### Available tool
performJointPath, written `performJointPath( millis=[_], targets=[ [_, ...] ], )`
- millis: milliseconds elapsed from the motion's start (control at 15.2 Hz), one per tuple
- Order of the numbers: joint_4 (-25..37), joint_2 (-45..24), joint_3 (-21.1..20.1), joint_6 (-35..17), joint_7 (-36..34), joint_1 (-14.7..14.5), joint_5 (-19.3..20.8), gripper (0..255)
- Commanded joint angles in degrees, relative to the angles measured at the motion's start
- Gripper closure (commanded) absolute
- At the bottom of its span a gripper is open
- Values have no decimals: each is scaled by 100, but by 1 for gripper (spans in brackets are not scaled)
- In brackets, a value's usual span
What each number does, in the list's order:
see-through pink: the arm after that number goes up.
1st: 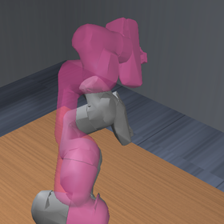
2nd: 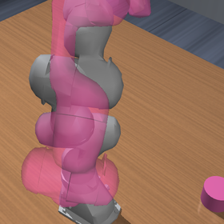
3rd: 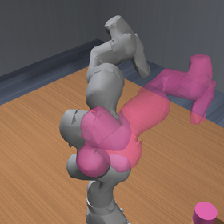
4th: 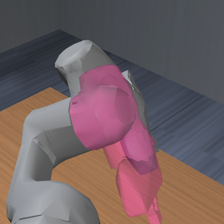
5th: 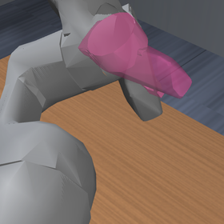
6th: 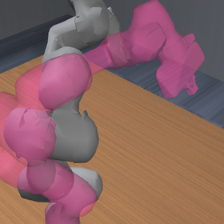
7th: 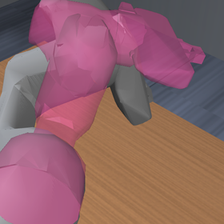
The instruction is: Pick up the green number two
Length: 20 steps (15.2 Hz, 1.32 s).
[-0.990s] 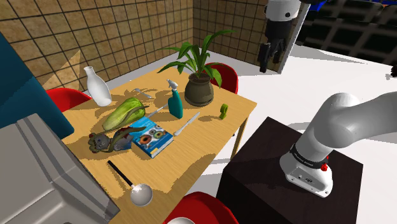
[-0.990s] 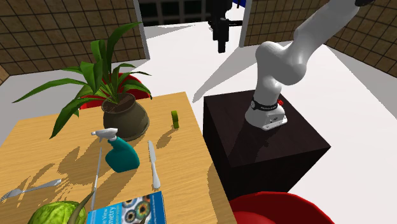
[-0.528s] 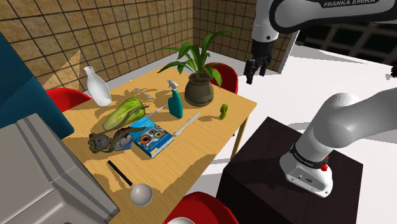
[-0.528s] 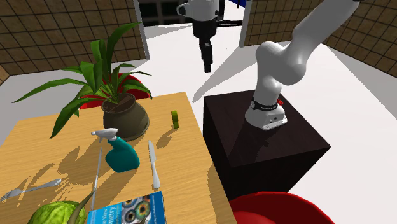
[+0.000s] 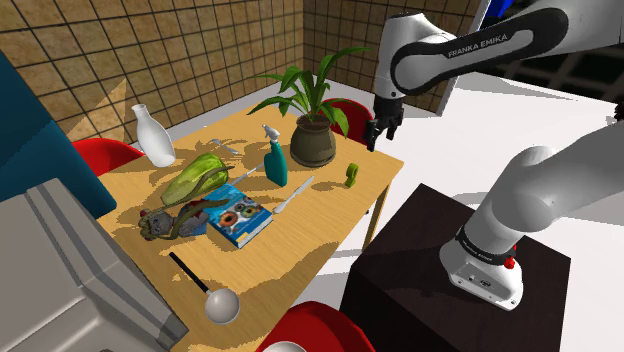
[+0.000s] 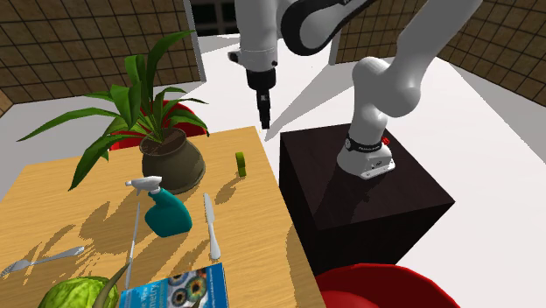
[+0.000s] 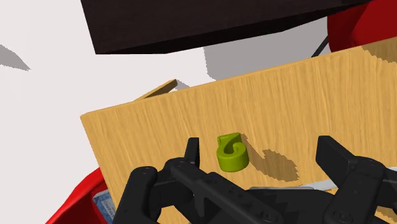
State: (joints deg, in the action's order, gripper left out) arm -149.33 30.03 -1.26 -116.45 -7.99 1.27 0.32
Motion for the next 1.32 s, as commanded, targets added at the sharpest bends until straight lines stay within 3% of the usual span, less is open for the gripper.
performJointPath(
  millis=[0,660,1254],
  targets=[
    [-65,-359,39,-482,20,29,-2,0],
    [239,-2655,196,-2658,171,100,-158,0],
    [176,-3286,194,-3356,213,99,-206,0]
  ],
)
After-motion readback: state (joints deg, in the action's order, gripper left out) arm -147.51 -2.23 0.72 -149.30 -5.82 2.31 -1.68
